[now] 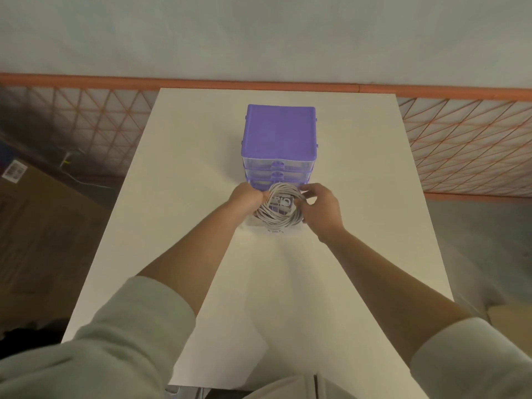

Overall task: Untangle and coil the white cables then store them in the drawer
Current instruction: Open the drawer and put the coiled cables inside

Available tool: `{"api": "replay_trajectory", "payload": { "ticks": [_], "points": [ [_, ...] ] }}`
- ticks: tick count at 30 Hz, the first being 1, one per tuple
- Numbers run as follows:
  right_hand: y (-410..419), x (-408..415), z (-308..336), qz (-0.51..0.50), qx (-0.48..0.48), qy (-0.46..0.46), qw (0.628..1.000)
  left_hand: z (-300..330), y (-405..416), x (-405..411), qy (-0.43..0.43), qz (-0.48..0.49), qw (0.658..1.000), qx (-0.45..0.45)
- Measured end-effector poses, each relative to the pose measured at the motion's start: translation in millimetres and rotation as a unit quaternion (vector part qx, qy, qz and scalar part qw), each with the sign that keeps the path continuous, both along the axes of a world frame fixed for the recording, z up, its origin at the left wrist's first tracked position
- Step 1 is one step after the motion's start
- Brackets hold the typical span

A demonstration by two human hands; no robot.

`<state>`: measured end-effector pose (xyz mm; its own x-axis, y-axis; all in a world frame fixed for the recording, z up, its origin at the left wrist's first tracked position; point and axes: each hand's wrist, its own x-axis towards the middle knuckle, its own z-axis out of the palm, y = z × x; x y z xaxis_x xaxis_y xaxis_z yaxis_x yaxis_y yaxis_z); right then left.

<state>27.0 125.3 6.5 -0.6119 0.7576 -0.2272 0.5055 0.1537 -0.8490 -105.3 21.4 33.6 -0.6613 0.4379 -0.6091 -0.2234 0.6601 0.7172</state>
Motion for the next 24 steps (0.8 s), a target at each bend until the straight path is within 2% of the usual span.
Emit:
{"api": "replay_trajectory", "payload": {
  "ticks": [6,10,15,19,24],
  "points": [
    [5.8,-14.5,-4.9,0.038,0.087,-0.089,0.991,-18.0,18.9,-11.7,-0.023,0.001,1.000,-0.015],
    [4.9,-19.0,-9.9,0.060,0.164,-0.135,0.975,-43.1,27.3,-25.6,0.044,-0.044,0.996,-0.071],
    [5.4,-18.8,-19.7,0.105,0.263,-0.182,0.941,-35.2,28.3,-19.4,0.146,-0.099,0.975,-0.133],
    [4.3,-14.9,-26.6,0.163,0.295,-0.203,0.919,-36.6,30.2,-13.4,0.191,-0.129,0.959,-0.167],
    [-8.1,-5.4,-35.8,0.189,0.314,-0.224,0.903,-36.0,28.0,-5.1,0.265,-0.162,0.928,-0.205]
  ]
}}
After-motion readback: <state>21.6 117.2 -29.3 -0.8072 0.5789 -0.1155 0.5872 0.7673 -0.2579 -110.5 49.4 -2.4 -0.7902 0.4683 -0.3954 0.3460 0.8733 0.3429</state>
